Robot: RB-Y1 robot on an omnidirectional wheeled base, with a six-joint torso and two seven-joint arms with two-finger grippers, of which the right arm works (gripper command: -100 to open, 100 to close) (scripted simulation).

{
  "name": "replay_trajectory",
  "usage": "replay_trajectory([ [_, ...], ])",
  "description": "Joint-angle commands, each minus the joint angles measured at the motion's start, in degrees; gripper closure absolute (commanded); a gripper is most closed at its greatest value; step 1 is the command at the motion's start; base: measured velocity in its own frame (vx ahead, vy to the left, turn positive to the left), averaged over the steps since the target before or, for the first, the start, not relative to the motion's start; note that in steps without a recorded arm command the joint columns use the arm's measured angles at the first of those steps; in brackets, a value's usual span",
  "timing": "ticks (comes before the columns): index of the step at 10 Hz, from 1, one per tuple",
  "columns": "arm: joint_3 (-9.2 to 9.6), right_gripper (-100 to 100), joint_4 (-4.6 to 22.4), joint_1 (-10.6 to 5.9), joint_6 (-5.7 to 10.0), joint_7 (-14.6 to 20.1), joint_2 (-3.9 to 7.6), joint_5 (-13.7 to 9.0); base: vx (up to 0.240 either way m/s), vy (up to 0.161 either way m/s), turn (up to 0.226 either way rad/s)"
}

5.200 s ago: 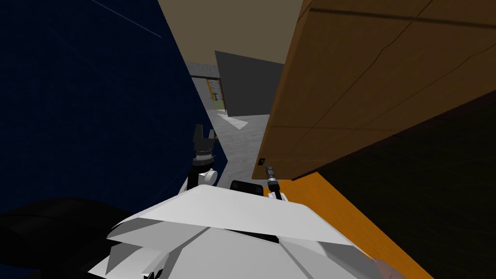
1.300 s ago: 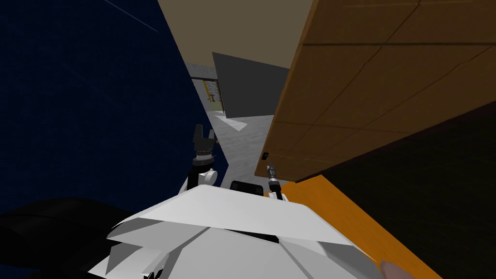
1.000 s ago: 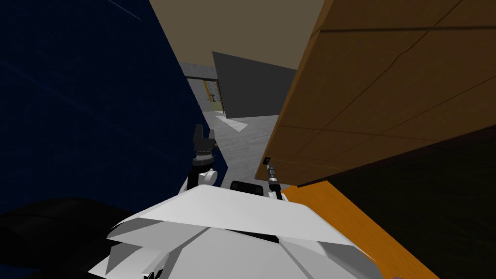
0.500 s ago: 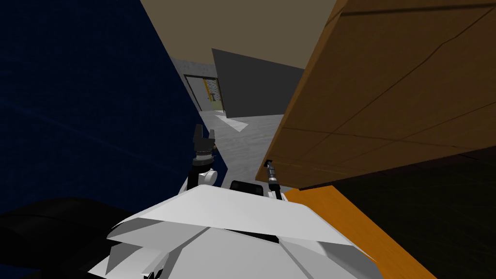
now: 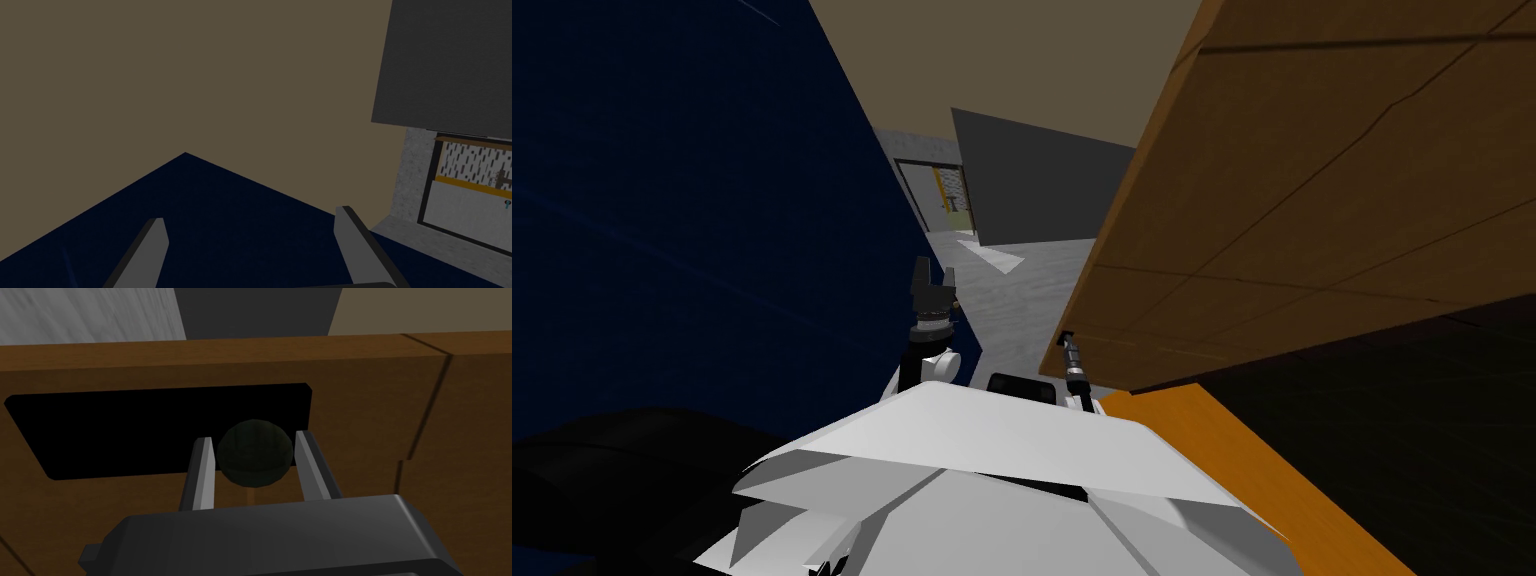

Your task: Push the door open

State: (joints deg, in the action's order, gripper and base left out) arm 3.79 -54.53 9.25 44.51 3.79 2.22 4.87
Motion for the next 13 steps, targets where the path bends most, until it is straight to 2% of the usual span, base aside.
replay_trajectory([
  [1, -0.85, 100, -0.9, 0.08, -0.39, -0.3, 0.71, -0.4, 0.182, 0.049, -0.060],
  [5, -3.07, 100, -0.7, -0.41, -0.72, -1.3, 1.88, -1.4, 0.221, -0.014, -0.099],
  [6, -2.28, -100, -0.9, 0.03, -0.83, -1.9, 1.55, -1.2, -0.017, 0.013, -0.150],
  [8, -2.21, -100, -1.3, 0.25, -1.09, -2.2, 1.22, -1.2, -0.183, 0.010, -0.067],
  [11, -1.95, -100, -2.6, 1.04, -2.04, -3.4, -2.18, -1.3, -0.237, 0.041, -0.118],
  [12, -1.92, -100, -2.8, 1.13, -2.14, -3.5, -2.84, -1.3, -0.161, 0.082, -0.061],
  [13, -1.88, -100, -3.0, 1.26, -2.31, -3.7, -4.04, -1.3, -0.108, 0.066, -0.032],
])
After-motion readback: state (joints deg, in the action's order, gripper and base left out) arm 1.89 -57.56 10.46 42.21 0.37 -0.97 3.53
